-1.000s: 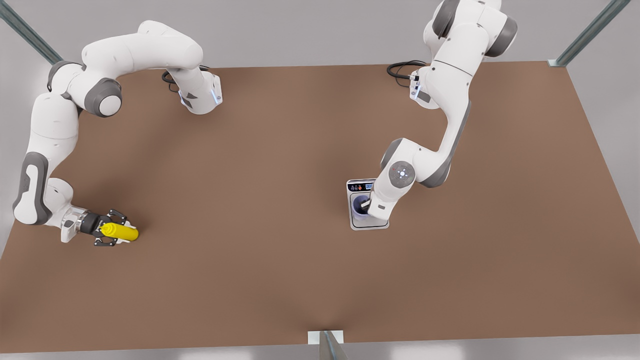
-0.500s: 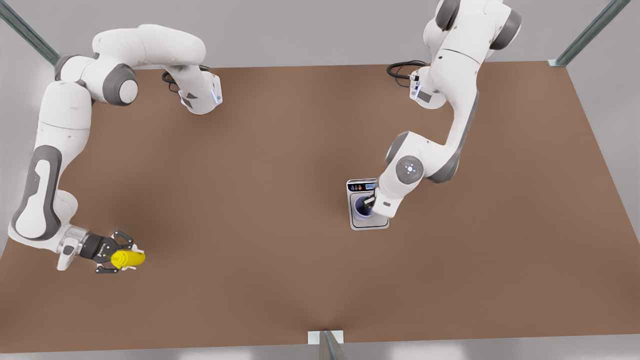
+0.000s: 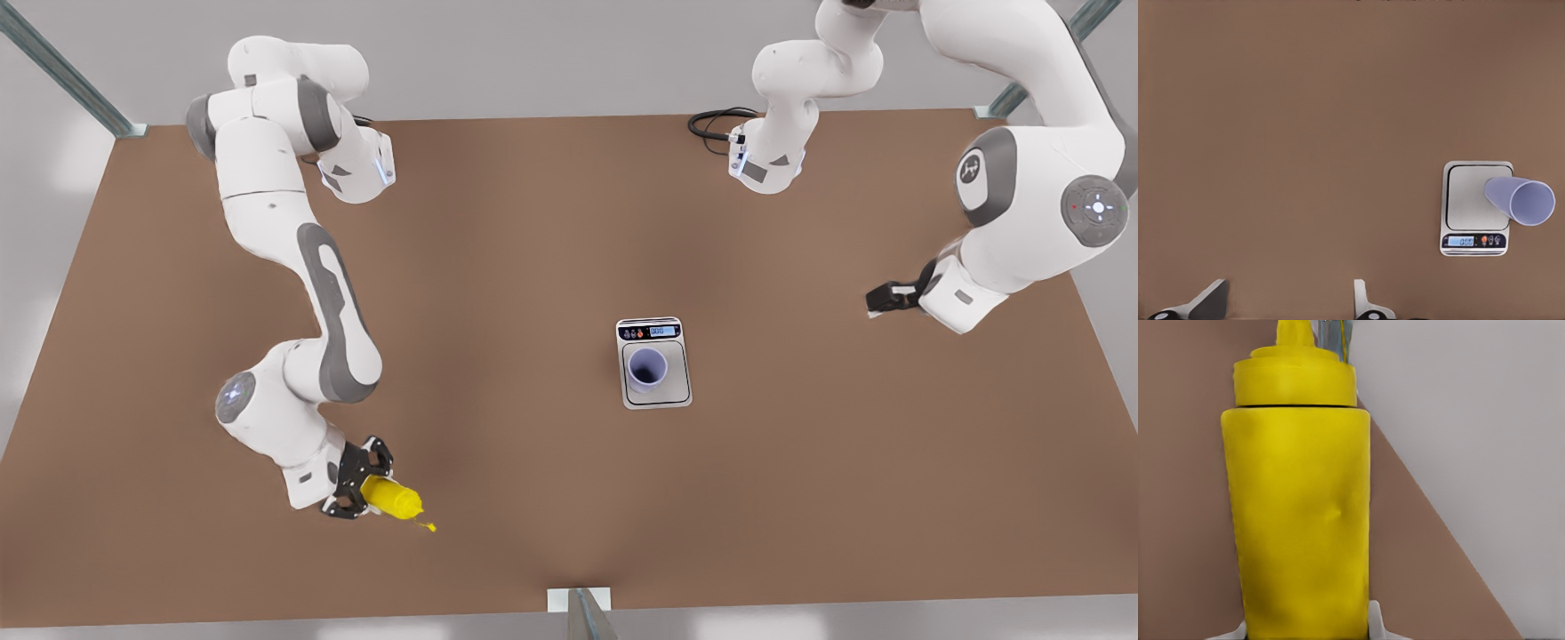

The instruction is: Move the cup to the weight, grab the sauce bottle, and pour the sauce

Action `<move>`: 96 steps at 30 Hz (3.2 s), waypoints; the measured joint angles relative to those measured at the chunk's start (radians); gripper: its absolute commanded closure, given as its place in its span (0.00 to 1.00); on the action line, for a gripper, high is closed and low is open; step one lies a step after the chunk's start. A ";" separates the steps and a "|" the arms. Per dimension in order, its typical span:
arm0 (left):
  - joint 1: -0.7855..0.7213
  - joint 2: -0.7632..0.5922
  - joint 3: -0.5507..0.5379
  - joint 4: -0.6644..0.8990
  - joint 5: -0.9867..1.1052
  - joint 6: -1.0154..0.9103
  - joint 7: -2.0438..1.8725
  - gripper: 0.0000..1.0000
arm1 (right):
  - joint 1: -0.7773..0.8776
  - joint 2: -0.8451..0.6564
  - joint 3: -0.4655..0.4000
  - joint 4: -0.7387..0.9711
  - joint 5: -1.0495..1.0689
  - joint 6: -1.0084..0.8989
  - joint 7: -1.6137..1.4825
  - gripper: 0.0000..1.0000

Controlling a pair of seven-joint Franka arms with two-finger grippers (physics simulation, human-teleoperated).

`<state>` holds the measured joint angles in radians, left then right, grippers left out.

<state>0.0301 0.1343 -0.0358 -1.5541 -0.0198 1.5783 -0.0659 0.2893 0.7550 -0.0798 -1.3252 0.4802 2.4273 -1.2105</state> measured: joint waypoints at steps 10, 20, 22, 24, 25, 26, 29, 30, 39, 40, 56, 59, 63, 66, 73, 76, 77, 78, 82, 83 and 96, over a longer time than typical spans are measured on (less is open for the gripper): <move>-0.033 0.012 -0.010 -0.004 -0.016 -0.009 -0.015 0.00 | 0.377 -0.006 0.002 0.071 -0.519 0.005 0.158 0.40; -0.070 0.023 -0.010 -0.003 -0.020 0.000 -0.036 0.00 | 0.568 0.000 -0.052 0.090 -0.649 -0.181 0.160 0.40; -0.089 0.028 -0.010 -0.004 -0.021 -0.001 -0.040 0.00 | 0.570 0.001 -0.052 0.104 -0.700 -0.233 0.160 0.40; -0.094 0.027 -0.009 -0.003 -0.021 -0.002 -0.039 0.00 | 0.570 0.002 -0.053 0.128 -0.749 -0.274 0.161 0.40; -0.086 0.026 -0.009 -0.003 -0.021 -0.003 -0.038 0.00 | 0.570 0.003 -0.053 0.130 -0.759 -0.276 0.161 0.40; -0.090 0.027 -0.009 -0.003 -0.020 -0.002 -0.038 0.00 | 0.574 0.003 -0.055 0.130 -0.773 -0.277 0.165 0.40; -0.089 0.028 -0.007 -0.003 -0.020 -0.001 -0.037 0.00 | 0.599 0.017 -0.061 0.158 -0.835 -0.301 0.234 0.40; -0.089 0.028 -0.007 -0.003 -0.020 -0.001 -0.037 0.00 | 0.601 0.018 -0.062 0.161 -0.858 -0.314 0.239 0.40; -0.090 0.030 -0.007 -0.001 -0.022 0.000 -0.036 0.00 | 0.614 0.086 -0.074 0.268 -0.938 -0.355 0.293 0.40; -0.090 0.031 -0.007 -0.001 -0.022 0.000 -0.035 0.00 | 0.614 0.089 -0.074 0.268 -0.938 -0.355 0.296 0.40; -0.091 0.030 -0.004 -0.005 -0.009 0.000 -0.026 0.00 | 0.639 0.107 -0.096 0.273 -0.975 -0.358 0.311 0.40; -0.091 0.030 -0.004 -0.005 -0.006 0.000 -0.026 0.00 | 0.632 0.094 -0.092 0.276 -0.908 -0.385 0.308 0.40; -0.091 0.030 -0.004 -0.004 -0.005 0.000 -0.026 0.00 | 0.570 0.044 -0.097 0.242 -0.603 -0.384 0.259 0.40; -0.092 0.028 -0.003 -0.003 -0.005 -0.003 -0.026 0.00 | 0.477 -0.038 -0.095 0.133 -0.422 -0.380 0.117 0.40; -0.091 0.022 0.004 0.002 -0.005 -0.009 -0.026 0.00 | 0.146 -0.133 -0.077 -0.094 0.128 -0.439 -0.558 0.40; -0.089 0.022 0.004 0.002 -0.005 -0.005 -0.025 0.00 | 0.023 -0.098 -0.075 -0.093 0.344 -0.650 -0.751 0.40; -0.090 0.024 0.004 0.002 -0.005 -0.005 -0.025 0.00 | -0.025 -0.065 -0.075 -0.094 0.434 -0.719 -0.817 0.40; -0.090 0.025 0.004 0.002 -0.005 -0.004 -0.025 0.00 | -0.065 -0.035 -0.075 -0.094 0.494 -0.792 -0.840 0.40; -0.087 0.029 0.008 0.002 -0.005 -0.001 -0.027 0.00 | -0.227 0.085 -0.036 -0.095 0.657 -0.969 -0.895 0.40; -0.089 0.029 0.004 0.002 -0.005 -0.002 -0.035 0.00 | -0.303 0.100 0.039 -0.100 0.661 -0.977 -0.900 0.39; -0.097 0.033 -0.007 -0.001 -0.014 0.002 -0.040 0.00 | -0.480 0.219 0.167 -0.180 0.782 -1.000 -1.279 0.39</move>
<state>-0.0668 0.1673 -0.0426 -1.5555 -0.0333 1.5800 -0.1061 -0.1911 0.9742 0.0874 -1.5048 1.2620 1.4273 -2.4897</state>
